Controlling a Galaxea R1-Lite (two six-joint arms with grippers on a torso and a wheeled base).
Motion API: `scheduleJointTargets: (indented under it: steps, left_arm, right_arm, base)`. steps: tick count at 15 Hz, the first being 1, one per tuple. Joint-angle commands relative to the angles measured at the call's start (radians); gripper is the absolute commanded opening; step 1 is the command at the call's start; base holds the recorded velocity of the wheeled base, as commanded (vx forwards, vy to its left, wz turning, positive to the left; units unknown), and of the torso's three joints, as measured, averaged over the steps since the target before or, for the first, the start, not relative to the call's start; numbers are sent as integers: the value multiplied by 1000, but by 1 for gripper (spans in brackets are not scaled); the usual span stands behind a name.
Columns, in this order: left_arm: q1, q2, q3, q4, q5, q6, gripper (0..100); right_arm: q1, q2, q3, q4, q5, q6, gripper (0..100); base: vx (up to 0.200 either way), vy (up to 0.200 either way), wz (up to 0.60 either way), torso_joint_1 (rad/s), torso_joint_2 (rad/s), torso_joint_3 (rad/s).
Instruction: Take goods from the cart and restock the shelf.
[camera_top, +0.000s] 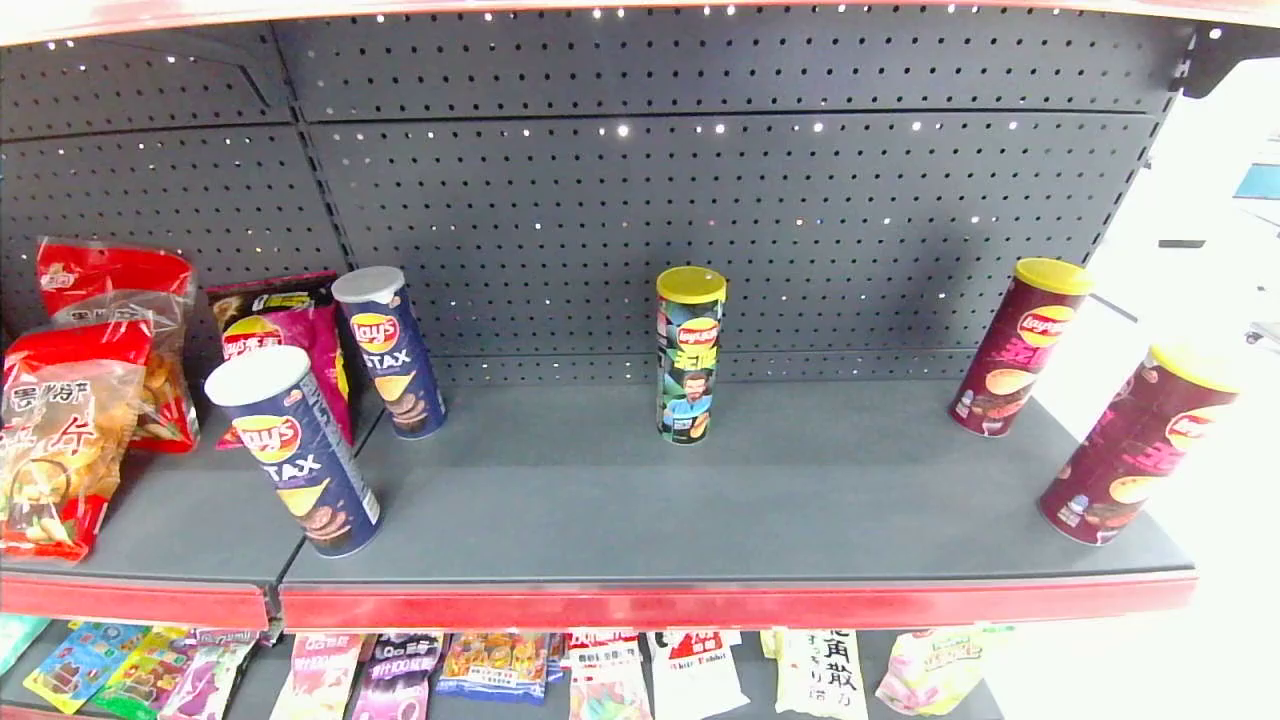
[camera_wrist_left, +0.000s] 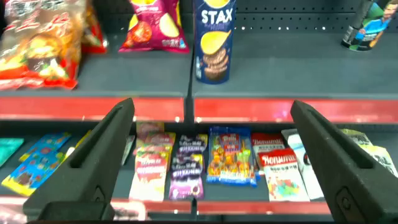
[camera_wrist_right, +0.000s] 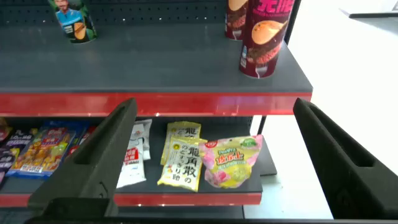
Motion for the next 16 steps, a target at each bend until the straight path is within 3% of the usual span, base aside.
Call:
scheduleJointTargets:
  steps: [1, 3, 5, 16]
  left_arm:
    - [1, 1, 0, 0, 1, 1, 100]
    - [1, 1, 0, 0, 1, 1, 100]
    - [1, 1, 0, -2, 1, -1, 100]
    - [1, 1, 0, 0, 1, -1, 100]
  right_arm:
    - [0, 0, 0, 0, -1, -1, 100]
    - [0, 0, 0, 0, -1, -1, 100]
    - [0, 0, 0, 0, -3, 1, 100]
    - [0, 0, 0, 0, -3, 1, 100]
  base:
    - [-200, 0, 0, -2, 7, -2]
    - [-200, 0, 0, 7, 5, 5]
    - [0, 0, 0, 0, 0, 0]
    - [0, 0, 600, 5, 1, 1]
